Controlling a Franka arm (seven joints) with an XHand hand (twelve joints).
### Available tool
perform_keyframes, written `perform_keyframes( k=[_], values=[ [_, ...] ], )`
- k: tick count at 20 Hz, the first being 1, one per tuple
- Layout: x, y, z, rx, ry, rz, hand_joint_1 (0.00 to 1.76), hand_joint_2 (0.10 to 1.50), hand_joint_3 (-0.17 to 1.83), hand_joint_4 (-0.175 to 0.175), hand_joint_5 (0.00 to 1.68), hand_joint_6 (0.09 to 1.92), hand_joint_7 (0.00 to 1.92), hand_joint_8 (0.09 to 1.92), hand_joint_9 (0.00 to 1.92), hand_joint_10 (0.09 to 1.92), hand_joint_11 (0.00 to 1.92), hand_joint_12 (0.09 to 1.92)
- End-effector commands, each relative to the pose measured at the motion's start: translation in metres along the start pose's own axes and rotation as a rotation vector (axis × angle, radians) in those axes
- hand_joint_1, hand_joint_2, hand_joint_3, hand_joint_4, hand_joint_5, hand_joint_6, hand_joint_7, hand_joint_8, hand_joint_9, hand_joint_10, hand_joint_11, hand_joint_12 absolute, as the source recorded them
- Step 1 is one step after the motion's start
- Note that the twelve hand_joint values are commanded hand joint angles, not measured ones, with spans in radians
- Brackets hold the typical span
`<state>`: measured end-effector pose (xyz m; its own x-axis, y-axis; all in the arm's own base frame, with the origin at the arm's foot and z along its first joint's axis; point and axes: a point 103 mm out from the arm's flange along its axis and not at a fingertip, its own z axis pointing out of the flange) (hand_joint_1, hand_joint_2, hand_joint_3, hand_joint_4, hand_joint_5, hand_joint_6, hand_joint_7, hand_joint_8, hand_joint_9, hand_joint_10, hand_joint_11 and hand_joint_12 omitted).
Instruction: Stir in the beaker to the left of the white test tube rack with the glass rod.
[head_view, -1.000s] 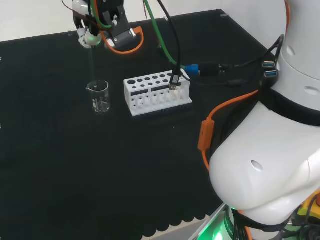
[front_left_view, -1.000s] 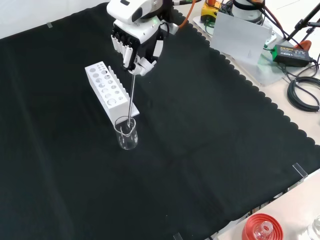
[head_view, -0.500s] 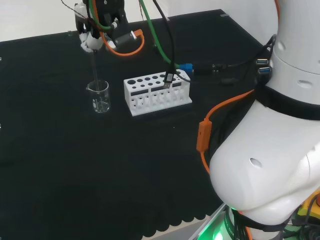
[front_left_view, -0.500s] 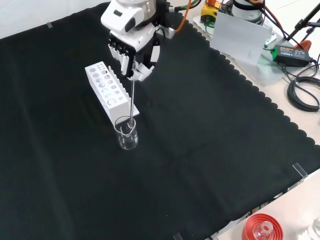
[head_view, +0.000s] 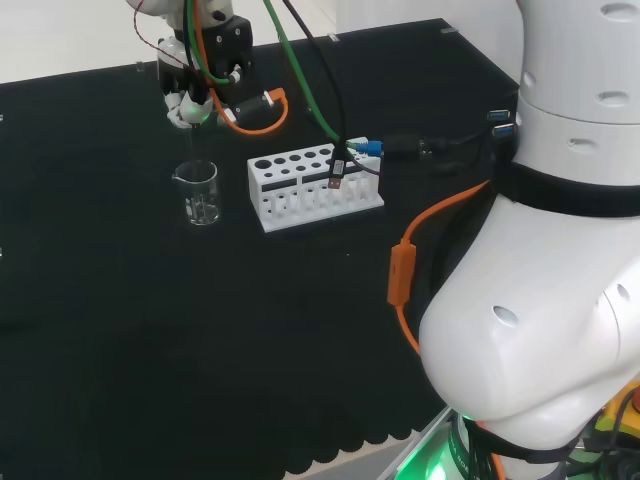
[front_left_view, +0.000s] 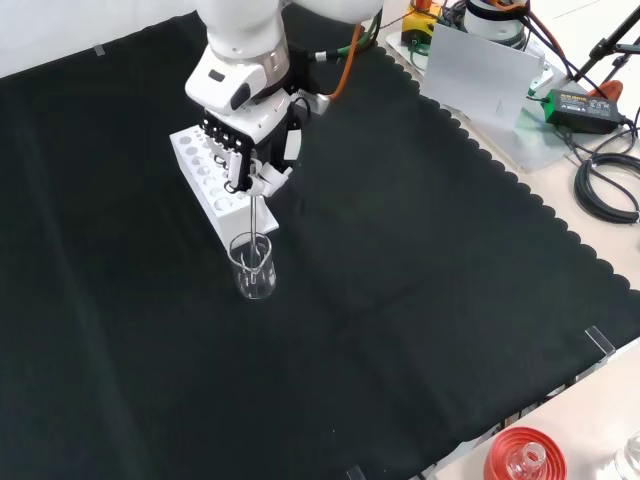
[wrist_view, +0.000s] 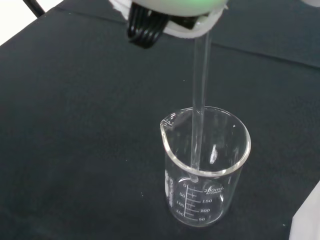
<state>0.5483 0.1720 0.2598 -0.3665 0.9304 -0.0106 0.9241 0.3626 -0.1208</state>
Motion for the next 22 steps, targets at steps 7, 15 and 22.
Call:
perform_keyframes(
  k=[7, 15, 22],
  values=[
    [-0.028, 0.016, -0.003, 0.007, 0.016, -0.003, 1.20, 0.73, 0.69, -0.175, 1.09, 0.99, 1.58, 0.81, 1.68, 0.68, 1.63, 0.88],
    [-0.026, -0.007, -0.010, 0.014, -0.012, -0.006, 1.20, 0.73, 0.69, -0.175, 1.09, 0.99, 1.58, 0.80, 1.68, 0.68, 1.63, 0.88],
    [-0.007, -0.020, -0.017, 0.005, -0.009, -0.011, 1.20, 0.73, 0.69, -0.175, 1.09, 0.99, 1.58, 0.80, 1.68, 0.67, 1.64, 0.88]
  ],
)
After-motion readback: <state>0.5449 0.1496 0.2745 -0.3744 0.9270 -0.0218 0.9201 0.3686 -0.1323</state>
